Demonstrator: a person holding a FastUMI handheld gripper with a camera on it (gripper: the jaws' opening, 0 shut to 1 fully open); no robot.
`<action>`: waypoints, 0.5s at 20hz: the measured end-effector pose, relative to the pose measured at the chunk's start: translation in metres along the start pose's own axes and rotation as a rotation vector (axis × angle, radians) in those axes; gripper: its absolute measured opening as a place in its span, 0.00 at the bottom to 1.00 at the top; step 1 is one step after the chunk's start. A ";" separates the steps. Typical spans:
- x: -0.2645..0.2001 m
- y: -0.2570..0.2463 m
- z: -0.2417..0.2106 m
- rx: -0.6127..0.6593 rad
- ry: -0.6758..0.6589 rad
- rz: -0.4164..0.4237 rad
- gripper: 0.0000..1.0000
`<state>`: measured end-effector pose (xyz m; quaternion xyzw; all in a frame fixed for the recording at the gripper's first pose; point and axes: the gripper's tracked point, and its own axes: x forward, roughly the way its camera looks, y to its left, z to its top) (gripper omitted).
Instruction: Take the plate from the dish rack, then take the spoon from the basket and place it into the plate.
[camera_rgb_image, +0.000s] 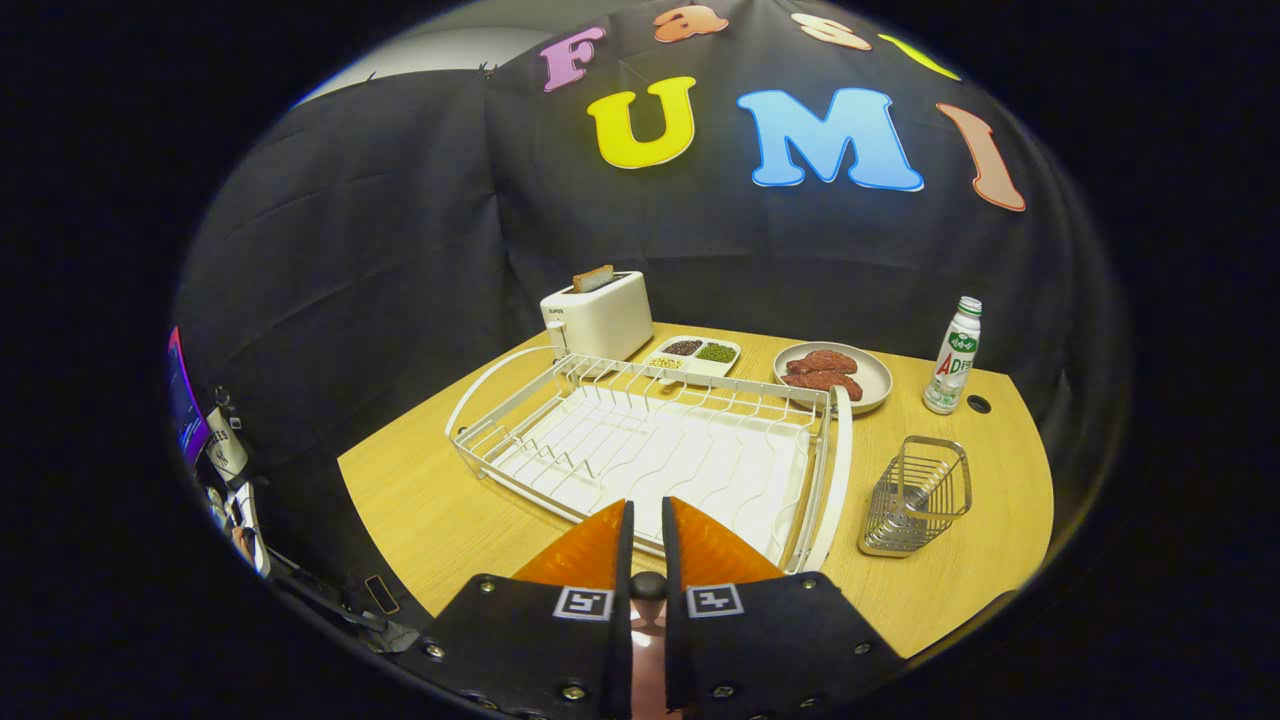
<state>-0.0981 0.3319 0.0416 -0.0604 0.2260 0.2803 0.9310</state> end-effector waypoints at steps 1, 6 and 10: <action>-0.001 -0.002 0.002 -0.006 -0.003 -0.008 0.14; -0.018 -0.008 0.039 0.006 -0.086 -0.024 0.16; -0.034 -0.021 0.075 -0.002 -0.163 -0.048 0.16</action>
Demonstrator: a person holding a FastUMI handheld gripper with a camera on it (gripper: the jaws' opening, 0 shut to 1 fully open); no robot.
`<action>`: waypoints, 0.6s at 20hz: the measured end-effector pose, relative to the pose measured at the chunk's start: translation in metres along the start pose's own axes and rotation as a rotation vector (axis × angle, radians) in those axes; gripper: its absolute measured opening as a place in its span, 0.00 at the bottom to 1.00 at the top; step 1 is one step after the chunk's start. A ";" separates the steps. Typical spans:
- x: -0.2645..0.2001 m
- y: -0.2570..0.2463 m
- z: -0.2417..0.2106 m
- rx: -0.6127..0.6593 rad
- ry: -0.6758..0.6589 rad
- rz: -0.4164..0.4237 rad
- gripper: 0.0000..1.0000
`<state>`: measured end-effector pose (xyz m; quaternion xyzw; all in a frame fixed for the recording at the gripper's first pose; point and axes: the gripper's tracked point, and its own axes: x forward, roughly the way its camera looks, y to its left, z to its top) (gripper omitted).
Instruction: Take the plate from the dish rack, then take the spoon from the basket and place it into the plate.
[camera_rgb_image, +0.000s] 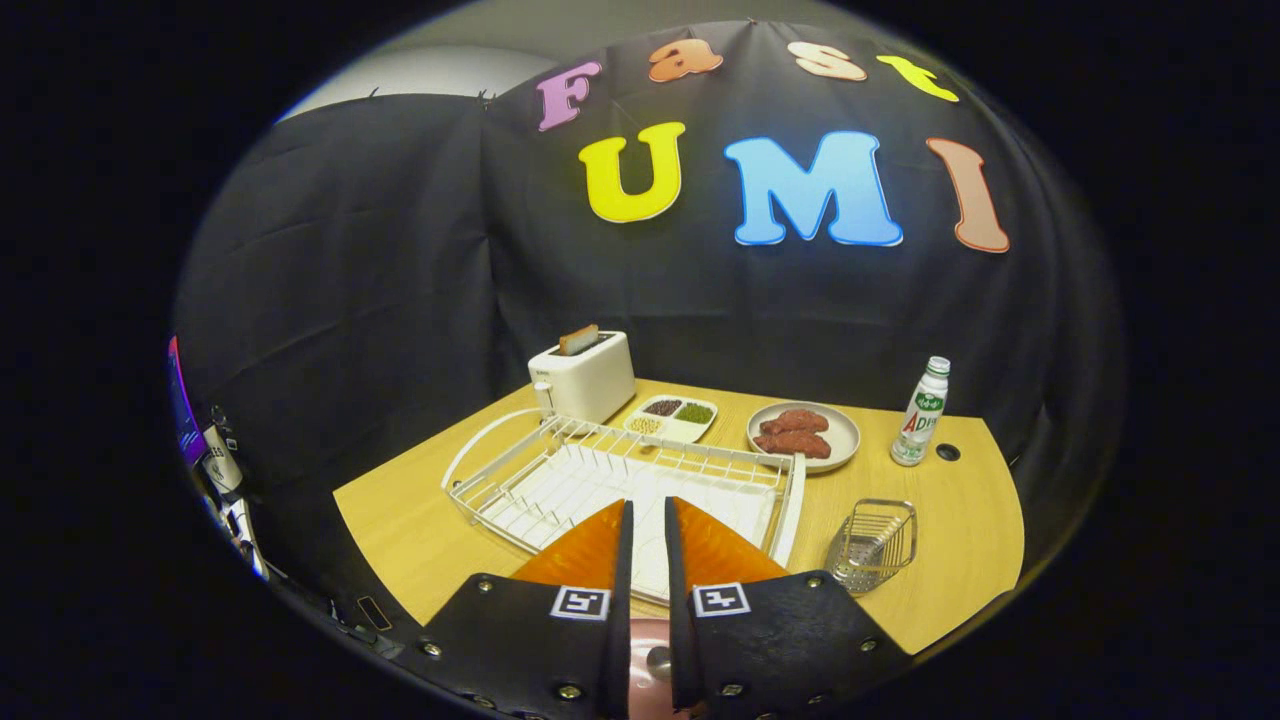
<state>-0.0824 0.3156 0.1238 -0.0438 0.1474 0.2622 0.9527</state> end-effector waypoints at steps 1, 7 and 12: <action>-0.003 -0.004 0.008 0.000 -0.017 -0.008 0.16; -0.028 -0.038 0.040 -0.011 -0.104 -0.109 0.16; -0.057 -0.072 0.052 0.006 -0.155 -0.214 0.16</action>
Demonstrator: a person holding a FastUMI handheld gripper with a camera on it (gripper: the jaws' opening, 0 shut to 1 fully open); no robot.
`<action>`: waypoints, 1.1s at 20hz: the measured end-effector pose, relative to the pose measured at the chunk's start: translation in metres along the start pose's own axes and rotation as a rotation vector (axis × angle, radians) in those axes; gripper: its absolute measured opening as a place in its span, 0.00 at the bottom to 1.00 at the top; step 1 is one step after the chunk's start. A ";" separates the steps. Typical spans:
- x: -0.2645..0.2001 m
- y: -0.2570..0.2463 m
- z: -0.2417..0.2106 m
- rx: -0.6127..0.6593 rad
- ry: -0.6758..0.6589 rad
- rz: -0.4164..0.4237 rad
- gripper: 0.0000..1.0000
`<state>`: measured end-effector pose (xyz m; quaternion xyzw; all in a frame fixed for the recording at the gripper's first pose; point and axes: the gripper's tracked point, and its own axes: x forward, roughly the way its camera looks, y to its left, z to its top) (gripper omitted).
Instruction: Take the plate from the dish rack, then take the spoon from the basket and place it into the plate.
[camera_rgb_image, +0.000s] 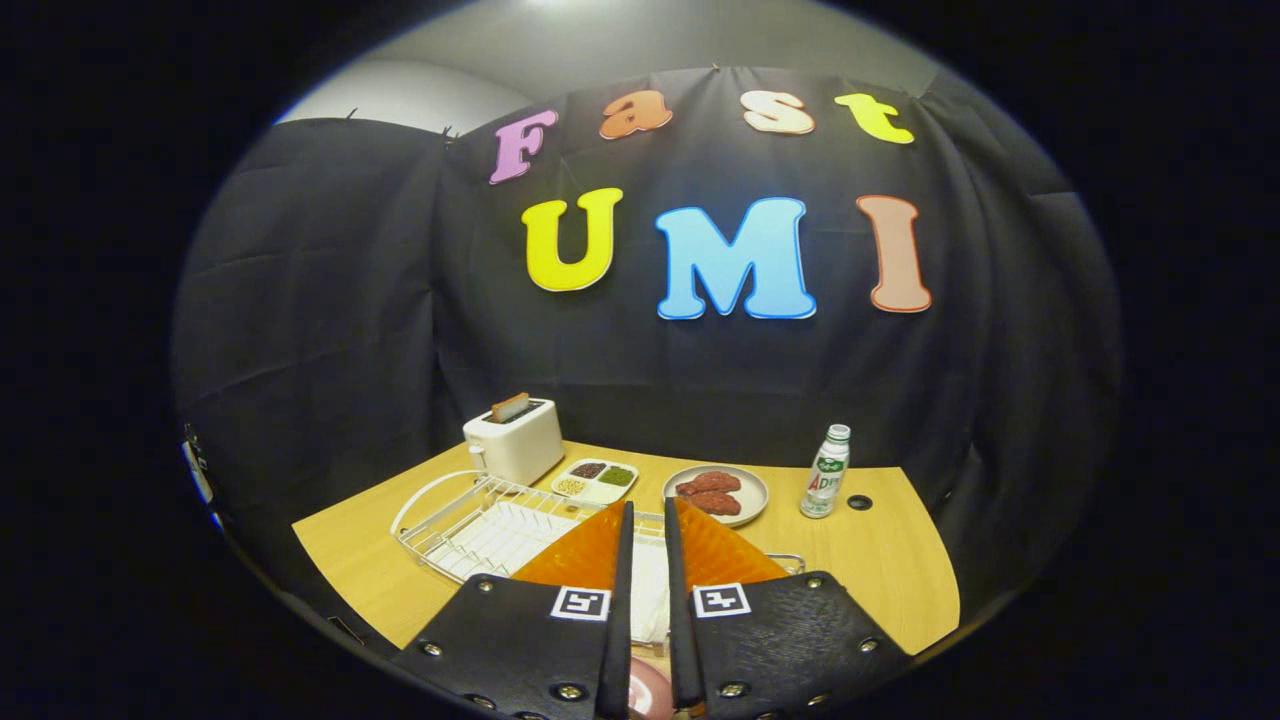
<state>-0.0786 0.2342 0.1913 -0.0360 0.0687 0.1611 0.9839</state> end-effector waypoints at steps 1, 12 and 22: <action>-0.004 -0.010 0.003 0.004 -0.011 -0.028 0.16; -0.037 -0.094 0.016 -0.004 -0.090 -0.241 0.23; -0.037 -0.145 0.005 -0.024 -0.119 -0.318 0.41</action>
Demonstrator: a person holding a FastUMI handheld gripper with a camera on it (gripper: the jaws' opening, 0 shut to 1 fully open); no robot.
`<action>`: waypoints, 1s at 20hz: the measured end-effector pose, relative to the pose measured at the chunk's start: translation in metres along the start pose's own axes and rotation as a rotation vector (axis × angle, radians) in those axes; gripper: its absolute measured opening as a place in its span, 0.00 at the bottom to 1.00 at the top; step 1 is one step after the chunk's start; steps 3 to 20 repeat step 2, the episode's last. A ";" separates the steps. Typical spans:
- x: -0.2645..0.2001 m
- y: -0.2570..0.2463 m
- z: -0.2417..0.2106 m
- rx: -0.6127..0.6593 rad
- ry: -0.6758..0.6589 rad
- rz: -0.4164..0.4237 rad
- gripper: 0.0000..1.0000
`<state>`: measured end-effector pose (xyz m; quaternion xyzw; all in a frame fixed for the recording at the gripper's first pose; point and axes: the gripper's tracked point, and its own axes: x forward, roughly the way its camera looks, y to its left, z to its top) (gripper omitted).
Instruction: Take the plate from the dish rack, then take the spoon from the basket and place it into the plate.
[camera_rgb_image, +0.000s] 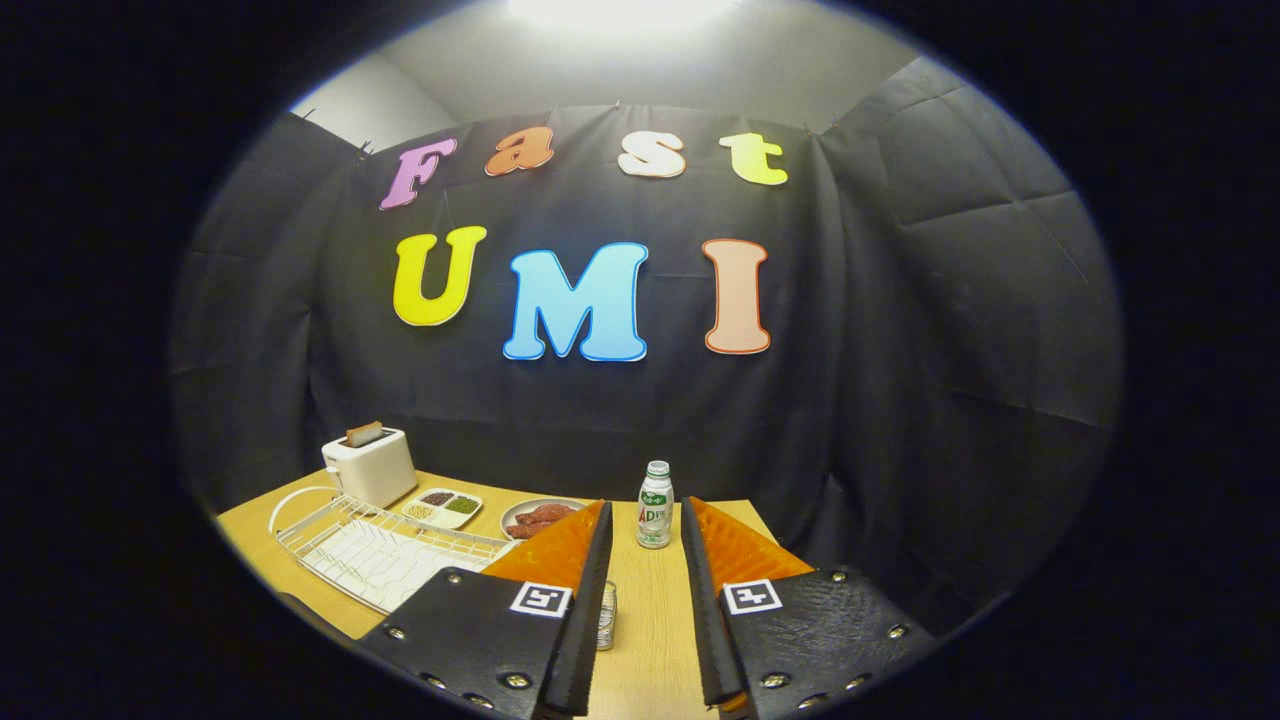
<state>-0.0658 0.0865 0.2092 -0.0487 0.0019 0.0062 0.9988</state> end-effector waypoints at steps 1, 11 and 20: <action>0.003 -0.001 -0.002 0.007 -0.002 0.014 0.44; 0.006 -0.003 -0.003 0.021 -0.011 0.033 0.51; 0.006 -0.003 -0.003 0.021 -0.011 0.033 0.51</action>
